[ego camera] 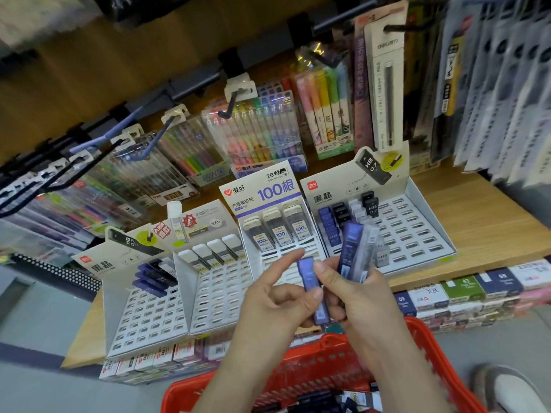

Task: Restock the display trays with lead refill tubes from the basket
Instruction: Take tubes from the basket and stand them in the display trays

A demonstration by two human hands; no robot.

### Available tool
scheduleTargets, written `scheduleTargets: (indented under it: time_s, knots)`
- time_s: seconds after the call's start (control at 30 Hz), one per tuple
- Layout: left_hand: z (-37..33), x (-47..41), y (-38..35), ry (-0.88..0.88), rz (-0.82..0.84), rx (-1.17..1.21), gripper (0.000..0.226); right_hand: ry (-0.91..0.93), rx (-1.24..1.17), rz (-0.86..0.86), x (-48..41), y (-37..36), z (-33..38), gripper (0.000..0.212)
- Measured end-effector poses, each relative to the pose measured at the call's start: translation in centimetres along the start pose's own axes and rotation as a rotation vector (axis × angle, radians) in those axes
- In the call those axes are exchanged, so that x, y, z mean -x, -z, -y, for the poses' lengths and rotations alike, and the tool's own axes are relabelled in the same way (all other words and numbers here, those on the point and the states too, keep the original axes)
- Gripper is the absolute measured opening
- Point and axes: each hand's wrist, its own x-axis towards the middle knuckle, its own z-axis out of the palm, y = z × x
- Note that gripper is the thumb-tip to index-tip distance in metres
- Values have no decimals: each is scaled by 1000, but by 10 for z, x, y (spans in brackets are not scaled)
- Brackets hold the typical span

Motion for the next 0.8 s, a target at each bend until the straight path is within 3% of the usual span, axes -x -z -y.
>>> scheduleTargets:
  time_s: [0.13,0.23,0.33,0.47,0.57,0.8]
  knots:
    - [-9,1,-2,-90,-84,-131,44,-65,23,60,4,8,1,33]
    - [-16,-4,2,-120,-218,-68,35,-96,123,158,8,19,5,37]
    - [-20,-8,1,-138,-241,-16,33,-76,155,187,8,24,5,32]
    - [-26,-11,-4,-152,-104,-25,29,-90,34,131,5,26,7,8]
    - [-29,-19,-3,-196,-50,-129,23,-116,-14,83,3,35,11,6]
    - [-29,-64,-12,-297,-212,-492,14,-133,-114,-90,0,66,17,19]
